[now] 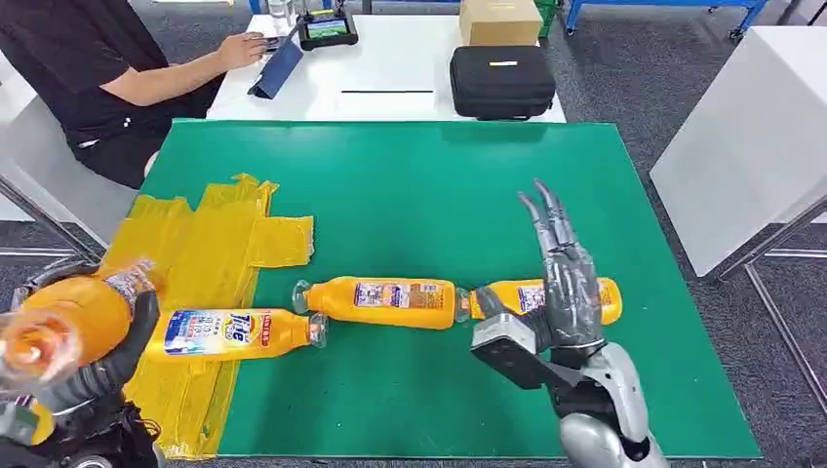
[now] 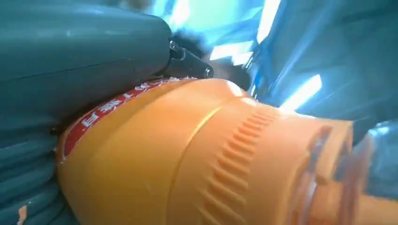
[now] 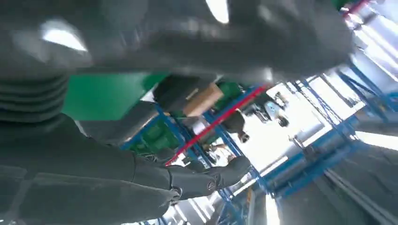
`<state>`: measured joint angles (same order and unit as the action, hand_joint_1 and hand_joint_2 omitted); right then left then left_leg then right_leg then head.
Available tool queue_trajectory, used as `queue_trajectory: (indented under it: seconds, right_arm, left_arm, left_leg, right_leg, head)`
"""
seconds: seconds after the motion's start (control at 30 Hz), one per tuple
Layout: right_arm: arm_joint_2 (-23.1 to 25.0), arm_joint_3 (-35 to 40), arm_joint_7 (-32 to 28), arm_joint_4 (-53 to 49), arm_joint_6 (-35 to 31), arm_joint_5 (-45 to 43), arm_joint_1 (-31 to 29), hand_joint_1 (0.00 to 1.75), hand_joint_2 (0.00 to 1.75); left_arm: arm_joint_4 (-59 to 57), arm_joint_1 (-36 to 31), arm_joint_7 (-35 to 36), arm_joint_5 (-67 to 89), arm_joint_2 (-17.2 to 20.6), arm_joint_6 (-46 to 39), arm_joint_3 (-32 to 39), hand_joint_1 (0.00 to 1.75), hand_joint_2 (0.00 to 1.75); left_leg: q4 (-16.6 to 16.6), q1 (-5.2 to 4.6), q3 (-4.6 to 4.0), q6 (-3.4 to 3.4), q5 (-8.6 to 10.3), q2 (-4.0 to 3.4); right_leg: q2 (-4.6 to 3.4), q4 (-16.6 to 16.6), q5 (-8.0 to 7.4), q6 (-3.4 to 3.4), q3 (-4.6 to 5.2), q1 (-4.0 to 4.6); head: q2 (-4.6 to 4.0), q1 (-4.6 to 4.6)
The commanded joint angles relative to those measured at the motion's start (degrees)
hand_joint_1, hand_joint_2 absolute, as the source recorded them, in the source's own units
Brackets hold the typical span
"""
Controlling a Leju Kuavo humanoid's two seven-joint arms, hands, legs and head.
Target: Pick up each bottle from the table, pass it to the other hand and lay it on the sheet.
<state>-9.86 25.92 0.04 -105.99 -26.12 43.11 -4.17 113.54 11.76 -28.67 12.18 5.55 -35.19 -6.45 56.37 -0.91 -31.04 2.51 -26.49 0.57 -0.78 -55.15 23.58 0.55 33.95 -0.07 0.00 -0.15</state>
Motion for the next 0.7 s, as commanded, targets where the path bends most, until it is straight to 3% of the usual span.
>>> queue_trajectory:
  seconds: [0.03, 0.13, 0.23, 0.4, 0.43, 0.57, 0.7]
  right_arm:
    - [-7.3, -6.0, -3.2, -7.7, 1.5, -10.8, 5.1, 0.00, 0.00]
    - [-8.2, -5.5, -2.7, -8.1, 2.2, -9.6, 6.7, 0.00, 0.00]
    - [-7.9, -6.3, -3.1, -9.3, 2.4, -6.9, 10.6, 0.00, 0.00]
    - [-8.4, -5.7, -4.0, -9.0, 4.0, -10.3, 11.4, 0.00, 0.00]
    - [-9.2, -5.3, -4.5, -8.8, 5.2, -12.1, 11.4, 0.00, 1.75]
    - [-11.8, -4.2, -8.4, -6.6, 5.4, -14.6, 10.2, 0.00, 1.75]
    - [-12.6, -3.7, -8.0, -7.0, 6.0, -14.3, 9.9, 0.00, 1.75]
  left_arm:
    - [-17.1, -1.9, 7.1, 22.2, 8.0, -1.1, -0.9, 1.75, 1.75]
    - [-19.3, -3.2, 13.0, 33.7, 10.9, 1.0, -4.5, 1.75, 1.75]
    - [-25.4, -6.3, 18.4, 43.9, 13.8, 2.4, -9.4, 1.75, 1.75]
    - [-29.5, -8.4, 21.6, 48.1, 14.5, 4.9, -13.0, 1.75, 1.75]
    - [-30.3, -9.2, 21.9, 48.8, 14.2, 5.6, -13.7, 1.75, 1.75]
    - [-35.9, -15.2, 24.2, 53.9, 12.2, 7.7, -17.1, 1.75, 1.75]
    - [-38.9, -18.2, 25.7, 56.2, 11.1, 8.9, -18.2, 1.75, 1.75]
  left_leg:
    - [-0.1, -0.01, 0.30, -0.18, 0.02, 0.28]
    - [-0.1, 0.04, 0.33, -0.24, -0.08, -0.03]
    - [-0.2, 0.01, 0.30, -0.15, 0.03, 0.25]
    - [-0.1, 0.03, 0.23, -0.13, 0.00, 0.11]
    - [-0.1, 0.10, 0.51, -0.31, -0.12, 0.11]
    - [-0.1, 0.06, 0.33, -0.20, -0.02, 0.17]
    - [-0.1, 0.00, 0.29, -0.19, 0.04, 0.27]
  right_leg:
    - [0.37, 0.1, 0.10, 0.01, -0.38, -0.01]
    - [0.10, 0.1, 0.08, 0.02, -0.34, 0.04]
    - [0.36, 0.1, 0.08, 0.00, -0.33, 0.00]
    - [0.19, 0.1, 0.04, 0.01, -0.24, 0.02]
    - [0.27, 0.1, 0.17, 0.01, -0.54, 0.09]
    - [0.30, 0.1, 0.08, 0.03, -0.40, 0.04]
    - [0.39, 0.1, 0.05, 0.05, -0.39, 0.02]
  head:
    - [0.00, -0.02]
    - [0.00, 0.00]
    - [0.00, -0.02]
    - [0.00, -0.02]
    - [0.00, -0.04]
    - [0.00, -0.02]
    - [0.00, -0.02]
